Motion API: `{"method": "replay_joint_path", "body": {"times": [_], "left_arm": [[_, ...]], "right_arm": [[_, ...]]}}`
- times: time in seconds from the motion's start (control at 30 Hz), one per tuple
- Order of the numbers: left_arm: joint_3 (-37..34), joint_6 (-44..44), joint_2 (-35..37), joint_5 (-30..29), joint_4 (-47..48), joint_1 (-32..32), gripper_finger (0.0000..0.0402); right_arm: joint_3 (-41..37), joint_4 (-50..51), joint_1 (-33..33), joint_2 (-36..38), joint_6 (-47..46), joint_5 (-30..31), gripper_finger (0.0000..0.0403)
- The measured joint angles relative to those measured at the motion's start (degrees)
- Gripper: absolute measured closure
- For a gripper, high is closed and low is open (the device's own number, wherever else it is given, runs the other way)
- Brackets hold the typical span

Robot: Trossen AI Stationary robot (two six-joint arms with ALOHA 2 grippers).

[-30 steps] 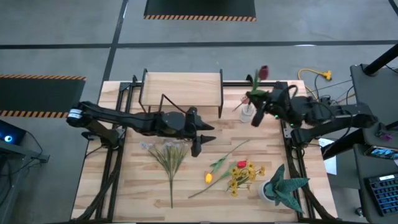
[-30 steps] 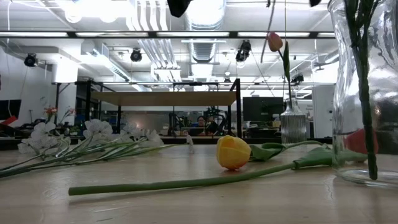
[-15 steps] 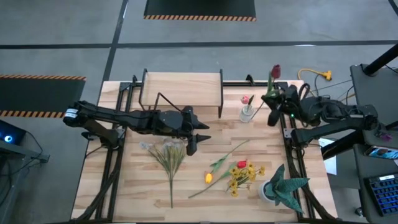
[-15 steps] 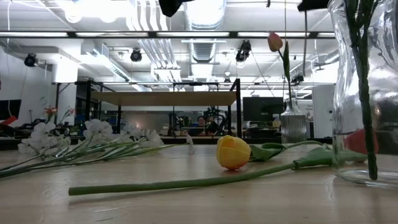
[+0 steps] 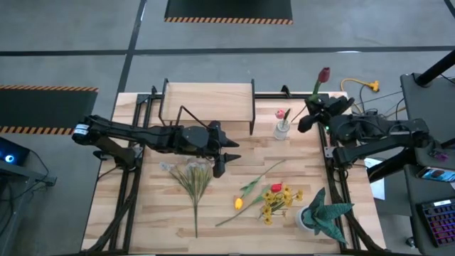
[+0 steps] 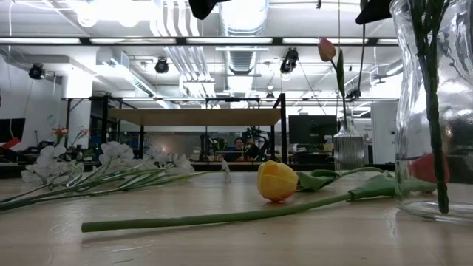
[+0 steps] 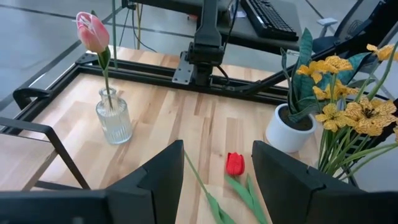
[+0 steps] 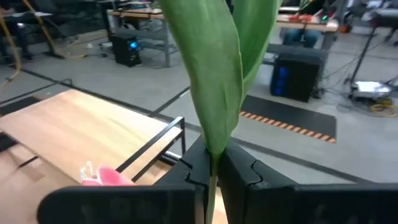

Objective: Pick and place flowers into a vace then onto a shelf
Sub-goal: Put the dark red tulip into the top transparent vase

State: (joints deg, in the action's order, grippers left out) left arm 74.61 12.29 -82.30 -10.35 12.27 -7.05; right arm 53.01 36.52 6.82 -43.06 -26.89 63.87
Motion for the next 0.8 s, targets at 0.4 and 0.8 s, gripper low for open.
{"method": "replay_joint_path", "body": {"times": [0.4,0.8], "left_arm": [[-0.43,-1.20,1.09,0.09,3.01,0.02,0.0228],[-27.04,0.38,23.73,-2.17,-13.01,0.02,0.0228]], "right_arm": [[-1.59,-0.30,-0.07,-4.84,-6.15,2.33,0.0390],[-1.84,-2.42,-0.12,-5.20,-6.21,3.94,0.0390]]}}
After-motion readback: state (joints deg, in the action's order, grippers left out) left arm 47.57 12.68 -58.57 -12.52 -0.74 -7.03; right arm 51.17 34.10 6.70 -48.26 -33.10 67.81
